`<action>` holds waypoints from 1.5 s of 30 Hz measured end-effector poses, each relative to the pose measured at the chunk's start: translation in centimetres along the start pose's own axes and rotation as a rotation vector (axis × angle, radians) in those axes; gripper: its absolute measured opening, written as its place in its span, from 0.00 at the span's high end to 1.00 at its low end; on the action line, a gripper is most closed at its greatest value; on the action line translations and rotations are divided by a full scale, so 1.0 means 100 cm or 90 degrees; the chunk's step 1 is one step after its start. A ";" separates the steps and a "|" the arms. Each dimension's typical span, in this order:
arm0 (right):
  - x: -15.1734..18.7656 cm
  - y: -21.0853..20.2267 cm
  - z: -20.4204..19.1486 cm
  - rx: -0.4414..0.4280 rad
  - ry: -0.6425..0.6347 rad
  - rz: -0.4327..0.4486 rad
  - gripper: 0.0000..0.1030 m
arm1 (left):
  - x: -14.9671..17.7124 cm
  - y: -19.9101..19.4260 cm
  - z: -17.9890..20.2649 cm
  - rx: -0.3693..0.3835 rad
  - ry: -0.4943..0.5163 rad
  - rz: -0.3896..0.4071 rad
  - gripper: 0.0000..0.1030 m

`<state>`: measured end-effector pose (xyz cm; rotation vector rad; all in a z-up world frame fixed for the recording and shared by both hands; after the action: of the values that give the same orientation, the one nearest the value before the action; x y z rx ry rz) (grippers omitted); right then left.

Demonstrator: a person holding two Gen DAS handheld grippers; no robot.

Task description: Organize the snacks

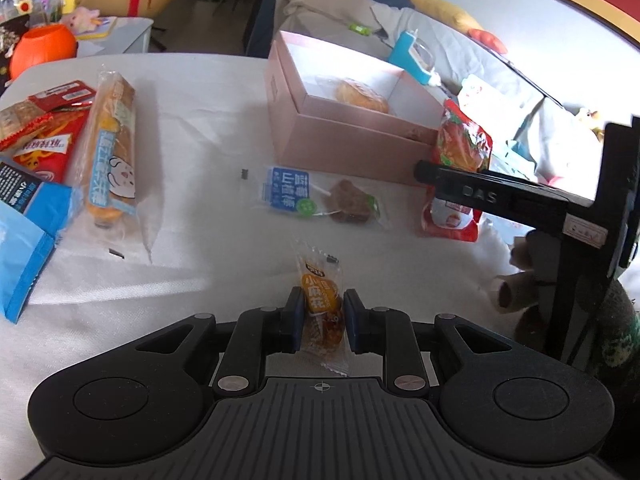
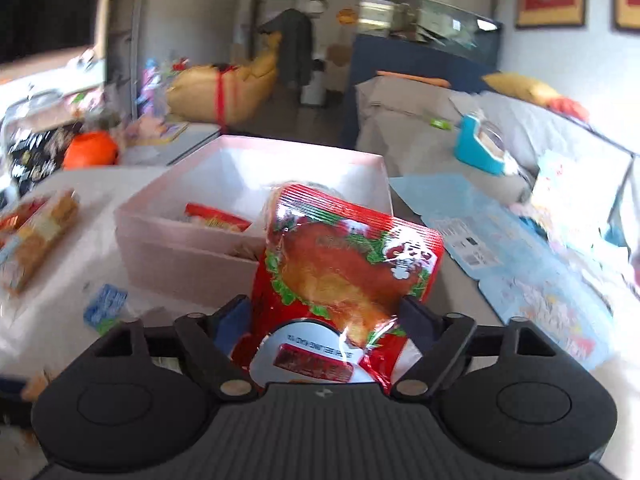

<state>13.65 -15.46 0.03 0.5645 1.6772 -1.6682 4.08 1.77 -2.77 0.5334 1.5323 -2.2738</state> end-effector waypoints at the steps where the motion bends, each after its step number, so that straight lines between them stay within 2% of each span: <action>1: 0.000 0.002 -0.004 0.002 0.006 -0.007 0.16 | 0.000 0.000 0.000 -0.001 0.001 0.002 0.75; 5: -0.001 0.003 -0.010 0.076 0.011 -0.016 0.15 | 0.003 -0.001 0.001 -0.002 0.007 0.004 0.75; 8: 0.002 -0.013 -0.006 0.083 0.012 0.026 0.15 | 0.003 -0.001 0.001 0.000 0.006 0.008 0.75; 11: 0.007 -0.018 0.014 0.028 0.062 0.032 0.15 | 0.003 0.000 0.001 0.001 0.003 0.011 0.75; 14: 0.011 -0.007 0.035 -0.011 0.120 -0.004 0.15 | 0.004 -0.001 0.001 0.002 0.002 0.014 0.75; 18: 0.008 0.008 0.035 -0.127 0.144 -0.019 0.15 | 0.004 -0.001 0.000 0.001 0.003 0.013 0.75; 19: 0.006 0.011 0.031 -0.126 0.133 -0.022 0.14 | 0.004 -0.001 0.000 0.002 0.003 0.013 0.75; 25: -0.003 0.032 0.001 -0.016 0.022 -0.051 0.13 | 0.005 -0.002 0.001 -0.001 0.011 0.014 0.75; 28: -0.002 0.019 0.002 -0.042 0.011 -0.046 0.24 | 0.004 -0.003 0.003 -0.001 0.016 0.013 0.76; 29: -0.003 0.011 0.004 -0.055 0.018 -0.047 0.37 | 0.002 -0.005 0.005 0.008 0.020 0.015 0.76; 30: -0.006 0.004 0.008 -0.078 0.024 -0.051 0.44 | -0.003 -0.008 0.007 0.022 0.026 0.024 0.76; 32: -0.018 -0.012 0.016 -0.131 0.039 -0.040 0.46 | -0.021 -0.019 0.013 0.034 0.042 0.056 0.76; 36: -0.057 -0.045 0.025 -0.153 0.022 0.028 0.47 | -0.070 -0.044 0.024 0.028 0.081 0.125 0.76; 40: -0.119 -0.065 0.031 -0.192 0.027 0.080 0.47 | -0.142 -0.061 0.039 0.066 0.107 0.208 0.74; 41: -0.135 -0.064 0.031 -0.200 0.027 0.083 0.43 | -0.160 -0.055 0.038 0.093 0.100 0.208 0.73; 42: -0.150 -0.060 0.030 -0.211 0.024 0.077 0.29 | -0.178 -0.039 0.034 0.117 0.083 0.186 0.71; 44: -0.173 -0.041 0.026 -0.230 0.012 0.041 0.16 | -0.196 0.000 0.024 0.107 0.057 0.112 0.71; 45: -0.181 -0.025 0.023 -0.229 0.011 0.011 0.16 | -0.198 0.014 0.019 0.086 0.054 0.101 0.71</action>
<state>24.20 -14.97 15.08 0.4161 1.9204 -1.3075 21.72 0.97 6.43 0.7698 1.3283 -2.2685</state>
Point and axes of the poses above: each gripper's, at about its wrist camera, not at the fingertips, and y roughly the way its jaws point, z to its right, x to its underside, the point moved 6 cm from there along y, roughly the way its jaws point, and after that the axes turned 10 degrees about -z, right-handed, at the moved point
